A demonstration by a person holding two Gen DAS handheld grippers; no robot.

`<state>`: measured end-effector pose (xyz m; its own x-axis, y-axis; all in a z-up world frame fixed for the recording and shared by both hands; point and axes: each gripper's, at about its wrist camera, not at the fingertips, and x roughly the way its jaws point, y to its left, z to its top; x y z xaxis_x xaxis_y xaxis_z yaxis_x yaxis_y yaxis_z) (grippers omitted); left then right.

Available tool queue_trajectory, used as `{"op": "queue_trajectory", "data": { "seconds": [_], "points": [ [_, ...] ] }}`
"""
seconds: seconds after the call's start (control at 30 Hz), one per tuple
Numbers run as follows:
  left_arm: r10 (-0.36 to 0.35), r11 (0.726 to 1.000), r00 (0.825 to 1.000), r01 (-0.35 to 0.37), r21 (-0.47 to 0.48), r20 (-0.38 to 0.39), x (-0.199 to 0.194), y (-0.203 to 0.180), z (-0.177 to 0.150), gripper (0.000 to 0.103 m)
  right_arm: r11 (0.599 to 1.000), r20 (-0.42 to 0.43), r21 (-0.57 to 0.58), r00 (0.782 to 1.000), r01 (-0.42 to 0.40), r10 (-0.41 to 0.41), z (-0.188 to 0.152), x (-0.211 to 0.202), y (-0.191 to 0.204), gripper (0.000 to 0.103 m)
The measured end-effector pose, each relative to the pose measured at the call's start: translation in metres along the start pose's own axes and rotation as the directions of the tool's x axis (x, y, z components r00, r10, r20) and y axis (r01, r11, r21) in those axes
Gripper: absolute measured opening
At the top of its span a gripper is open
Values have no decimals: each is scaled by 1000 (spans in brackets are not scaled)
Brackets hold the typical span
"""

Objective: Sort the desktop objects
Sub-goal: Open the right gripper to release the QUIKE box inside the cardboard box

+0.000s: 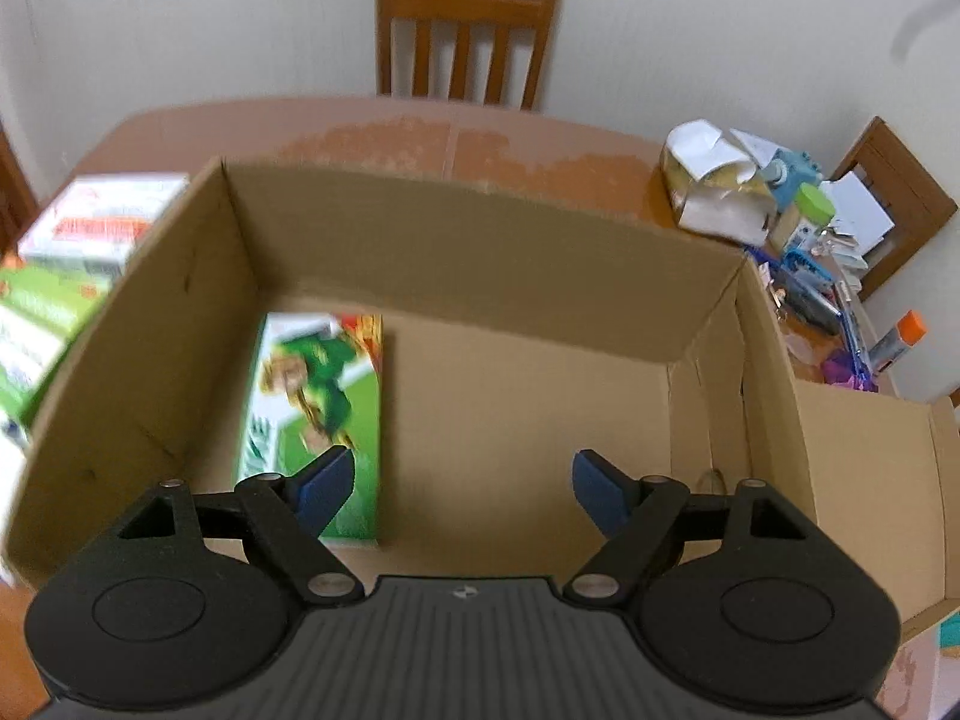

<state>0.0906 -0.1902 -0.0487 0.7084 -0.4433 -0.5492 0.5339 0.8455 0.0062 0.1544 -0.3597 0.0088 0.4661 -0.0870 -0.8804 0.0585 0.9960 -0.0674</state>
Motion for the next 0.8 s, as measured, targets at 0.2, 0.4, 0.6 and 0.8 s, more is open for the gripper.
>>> {"op": "queue_trajectory", "data": {
  "seconds": [0.2, 0.4, 0.6, 0.8],
  "points": [
    [-68, 998, 998, 68, 5, -15, 2, -6, -3, 103, 992, -80, -113, 995, -62, 53, -16, 2, 1, 85],
    [-69, 998, 997, 69, -3, -36, -10, -11, -11, 103, 981, -133, -168, 988, -100, 78, -15, 6, 0, 85],
    [-66, 997, 996, 64, -33, -56, -32, -16, -20, 103, 969, -175, -186, 976, -164, 131, -22, 5, -6, 85],
    [-65, 998, 994, 62, -28, -88, -60, -27, -35, 103, 963, -210, -181, 964, -201, 161, -29, 5, -24, 85]
  ]
}}
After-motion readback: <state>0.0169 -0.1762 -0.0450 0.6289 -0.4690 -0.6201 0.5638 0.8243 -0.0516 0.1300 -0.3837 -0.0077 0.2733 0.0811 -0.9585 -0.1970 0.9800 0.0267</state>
